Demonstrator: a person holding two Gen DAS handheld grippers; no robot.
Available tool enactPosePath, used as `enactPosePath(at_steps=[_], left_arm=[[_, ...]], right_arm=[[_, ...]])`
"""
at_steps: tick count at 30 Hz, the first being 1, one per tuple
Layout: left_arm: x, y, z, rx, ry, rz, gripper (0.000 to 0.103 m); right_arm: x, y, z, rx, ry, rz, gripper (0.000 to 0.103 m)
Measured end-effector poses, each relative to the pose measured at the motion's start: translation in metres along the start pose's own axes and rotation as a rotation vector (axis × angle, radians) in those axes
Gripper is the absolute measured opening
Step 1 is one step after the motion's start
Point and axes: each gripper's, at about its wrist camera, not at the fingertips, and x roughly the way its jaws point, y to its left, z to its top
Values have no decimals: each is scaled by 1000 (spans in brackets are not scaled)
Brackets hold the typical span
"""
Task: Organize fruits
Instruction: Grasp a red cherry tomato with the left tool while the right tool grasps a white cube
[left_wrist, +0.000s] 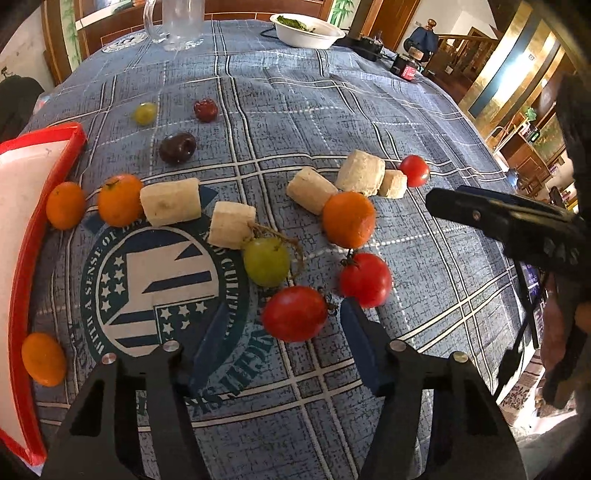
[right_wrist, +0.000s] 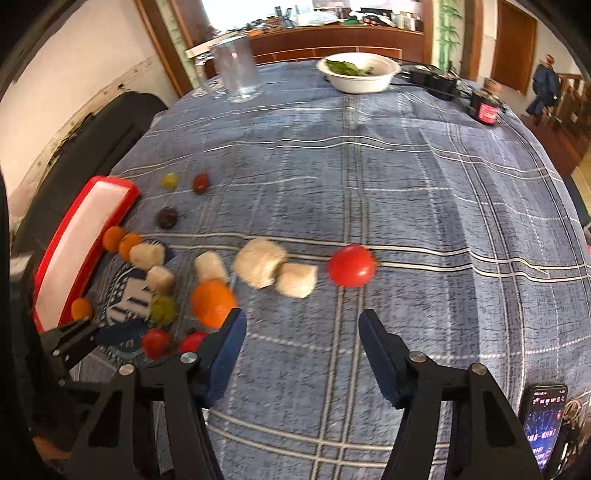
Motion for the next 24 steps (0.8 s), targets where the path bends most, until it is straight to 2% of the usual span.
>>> enactPosePath(at_steps=[2,4,6,17,24], left_arm=[[0,3,1,-7,-2,-9,53],[0,4,4,-9,4,-19,42],[1,3,3,0,12,-40,36],[-1,5,-1,1,17,-63,36],[-2,4,-2,7,12,-55,36]], right_arm=[[6,-4,5,8,14,2,56],[14,-3,9,-3,30,9,48],[20,-4,13,9,44,24,46],[40,7,20,5,88,50,38],[49,-1,21,41,96,54,21]])
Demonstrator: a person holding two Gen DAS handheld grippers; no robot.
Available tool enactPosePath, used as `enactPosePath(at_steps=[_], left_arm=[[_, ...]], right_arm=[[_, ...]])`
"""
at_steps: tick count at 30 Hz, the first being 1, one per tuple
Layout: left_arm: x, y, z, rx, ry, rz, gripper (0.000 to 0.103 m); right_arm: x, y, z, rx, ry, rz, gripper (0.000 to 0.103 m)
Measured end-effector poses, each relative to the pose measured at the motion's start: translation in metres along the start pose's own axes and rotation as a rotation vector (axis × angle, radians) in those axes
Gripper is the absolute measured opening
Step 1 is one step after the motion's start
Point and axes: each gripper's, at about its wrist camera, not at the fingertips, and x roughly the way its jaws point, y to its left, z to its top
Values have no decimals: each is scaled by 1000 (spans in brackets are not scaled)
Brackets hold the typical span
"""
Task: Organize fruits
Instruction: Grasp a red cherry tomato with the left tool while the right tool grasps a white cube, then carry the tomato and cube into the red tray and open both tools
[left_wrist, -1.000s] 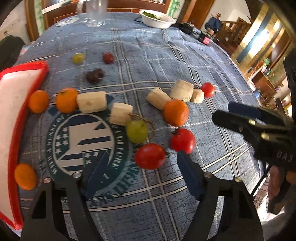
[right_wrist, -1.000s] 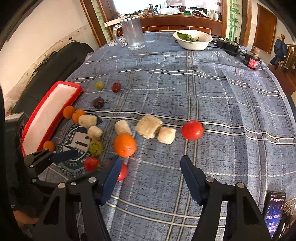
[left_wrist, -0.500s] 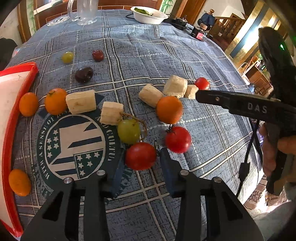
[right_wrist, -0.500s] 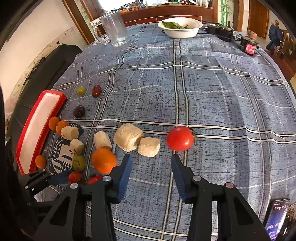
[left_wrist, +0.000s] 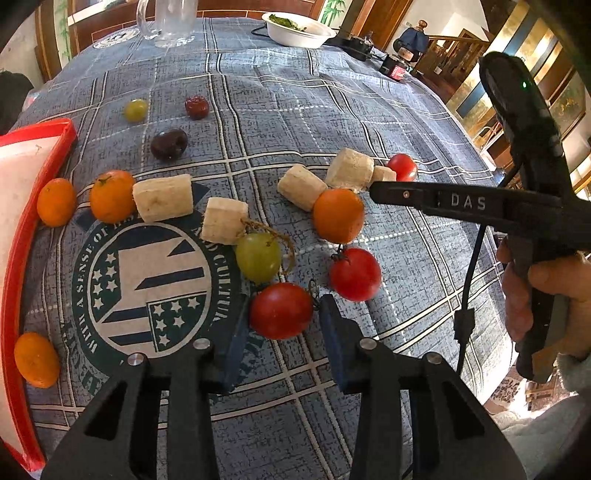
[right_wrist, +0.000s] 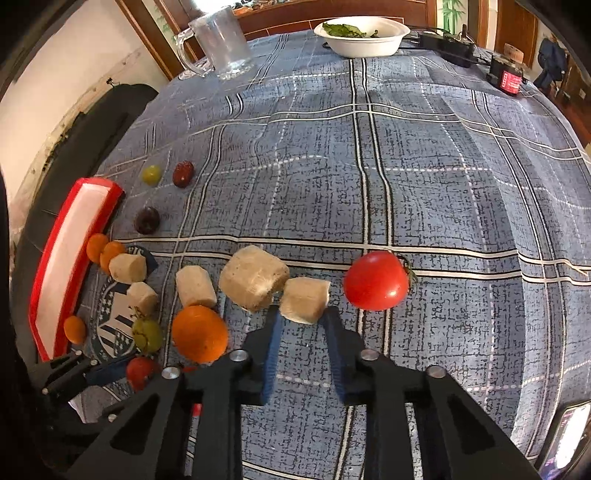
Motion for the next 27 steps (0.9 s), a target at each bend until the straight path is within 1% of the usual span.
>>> enactPosePath(at_steps=[1,3,10,14,19,23,27], left_arm=[[0,0,0,-4,-2,-4,35],[-1,3,-1,-18,-1,-16,34],[-7,6,-4,-43,-4,-37,33],[-16,9,-2,-59,-29,-48,33],[-28,21,1,-109,-71,-50,33],[-36,32,3,-141,-98,-38,33],[-52,53,5,-192,-143,-14,33]], right_arm=[[-1,1,0,-4,-6,-9,21],[-4,2,-1,-4,-9,1,20],[-15,4,-9,0,-22,8,19],[-19,6,-13,-2,-19,-5,19],[-28,10,-19,4,-35,19,19],[-37,28,-17,-31,-57,42,19],[-42,51,-12,-81,-70,67,19]])
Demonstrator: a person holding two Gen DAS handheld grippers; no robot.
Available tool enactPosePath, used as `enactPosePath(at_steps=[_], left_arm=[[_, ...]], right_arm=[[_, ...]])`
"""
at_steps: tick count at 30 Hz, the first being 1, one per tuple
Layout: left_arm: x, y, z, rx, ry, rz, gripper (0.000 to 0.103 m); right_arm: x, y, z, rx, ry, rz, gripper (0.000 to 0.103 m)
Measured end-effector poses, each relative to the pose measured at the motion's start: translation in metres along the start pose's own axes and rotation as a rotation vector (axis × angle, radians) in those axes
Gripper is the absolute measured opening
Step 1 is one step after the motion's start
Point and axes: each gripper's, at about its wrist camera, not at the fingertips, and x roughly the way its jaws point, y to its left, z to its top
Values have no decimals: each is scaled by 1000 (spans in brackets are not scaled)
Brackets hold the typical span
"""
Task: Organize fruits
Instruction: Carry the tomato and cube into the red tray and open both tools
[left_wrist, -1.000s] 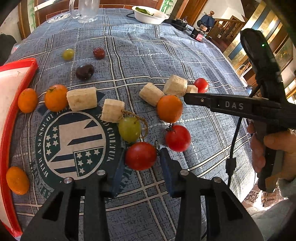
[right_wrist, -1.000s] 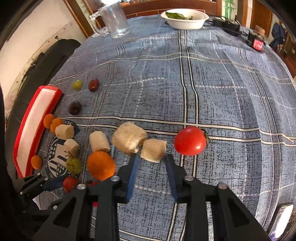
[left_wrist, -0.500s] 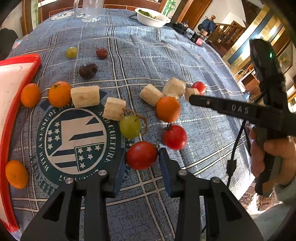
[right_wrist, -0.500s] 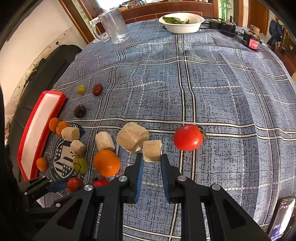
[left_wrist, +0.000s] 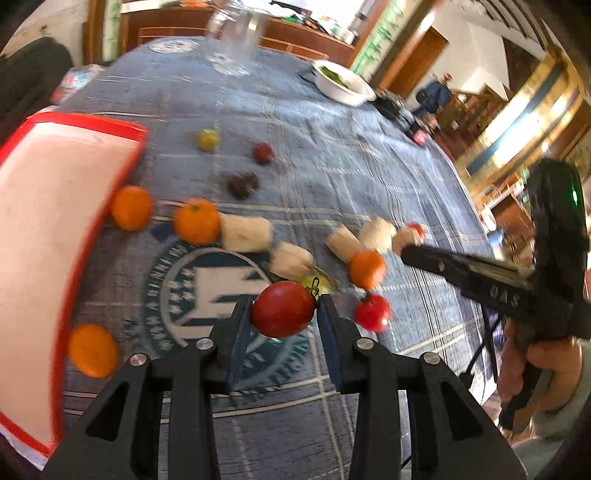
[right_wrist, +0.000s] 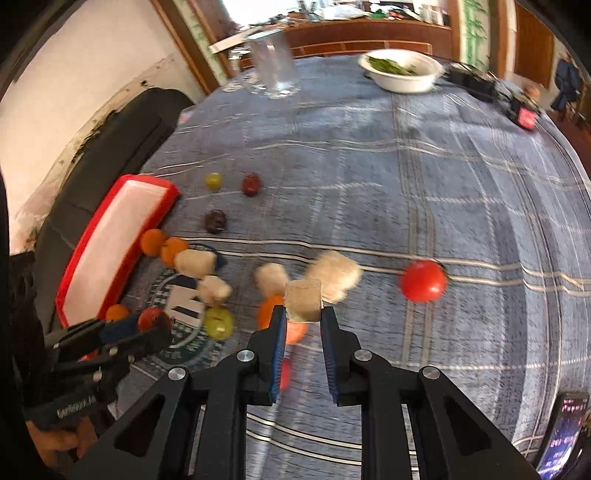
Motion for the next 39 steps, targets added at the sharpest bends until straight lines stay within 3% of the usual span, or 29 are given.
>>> enactPosePath(at_steps=[9,17,28,32,39], left_arm=[[-52,79,7,-176,-121,109,34],[-66,131,-2,-278,-139,186,34],[-48,156,15,-270,-117,175,34],[-39,160,19,-250,-98,175,34],[-28,170,23,-238,-75,169,34]], right_arm=[[10,52,17,-89,-3,68,19],[36,113,39,-183,15,134,19],[98,190,85,-271,73,177,18],[125,199,102,-279,91,132,19],[144,209,119,-281,91,132,19]])
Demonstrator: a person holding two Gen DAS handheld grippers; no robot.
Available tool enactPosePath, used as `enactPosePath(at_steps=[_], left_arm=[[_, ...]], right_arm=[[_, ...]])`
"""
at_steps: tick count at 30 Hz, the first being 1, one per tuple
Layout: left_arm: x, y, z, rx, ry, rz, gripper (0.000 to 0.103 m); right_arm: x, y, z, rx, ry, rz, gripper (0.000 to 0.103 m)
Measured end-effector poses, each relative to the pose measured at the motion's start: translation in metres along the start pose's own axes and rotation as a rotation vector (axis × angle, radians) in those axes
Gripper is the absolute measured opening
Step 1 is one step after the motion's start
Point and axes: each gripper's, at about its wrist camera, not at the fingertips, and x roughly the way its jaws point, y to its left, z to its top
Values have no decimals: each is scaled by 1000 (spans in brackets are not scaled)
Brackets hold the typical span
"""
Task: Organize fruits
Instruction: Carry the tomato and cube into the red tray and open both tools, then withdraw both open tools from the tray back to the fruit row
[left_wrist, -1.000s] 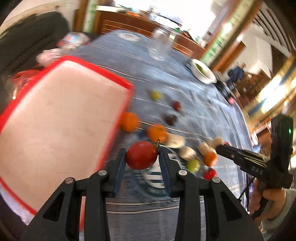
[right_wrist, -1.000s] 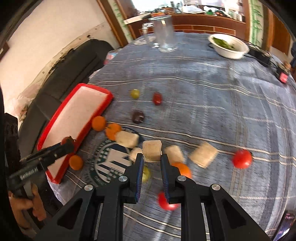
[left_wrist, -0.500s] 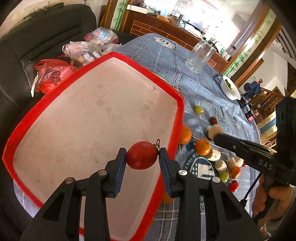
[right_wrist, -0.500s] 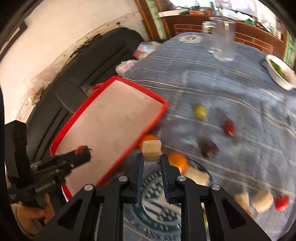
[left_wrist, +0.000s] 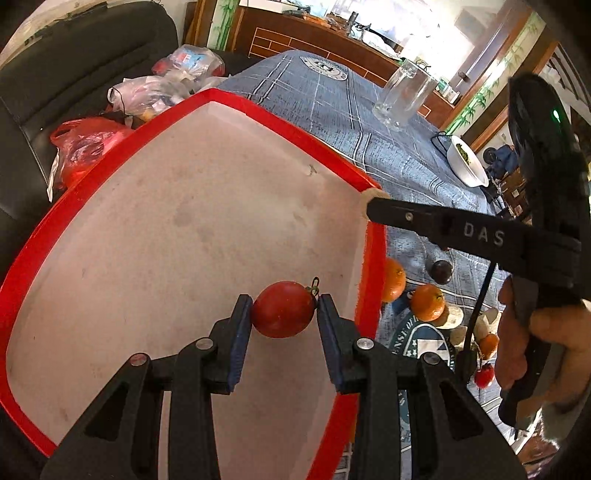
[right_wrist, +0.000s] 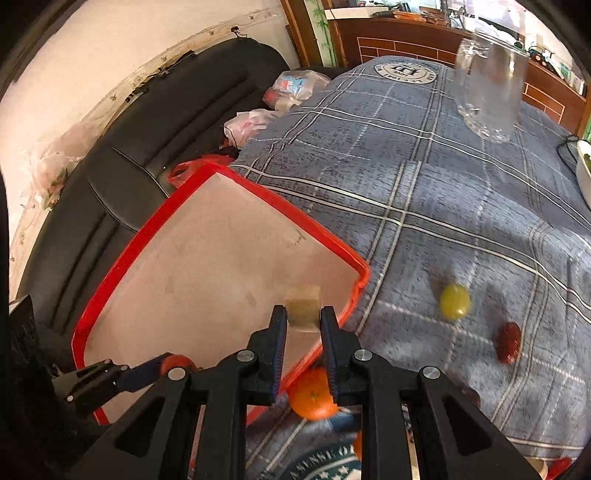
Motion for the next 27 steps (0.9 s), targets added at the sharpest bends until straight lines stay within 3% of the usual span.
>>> enactPosePath(at_steps=[12,20,21,24,27], left_arm=[[6,-4,3,45,8,-10,34],[6,-5,3,42,2,-4,35],[6,-6,3,39,2,-4,37],[4,-5,2,28,-12,-3,57],[2,-3,1,18,-16,4,60]], right_arm=[[24,8,5,-16,32,-15,19],[21,8,4,-11,23,-20,26],[19,8,3,-9,21,-16,28],[10,8,2,-5,0,-15,30],[-1,6,0,8,-15,-7,31]])
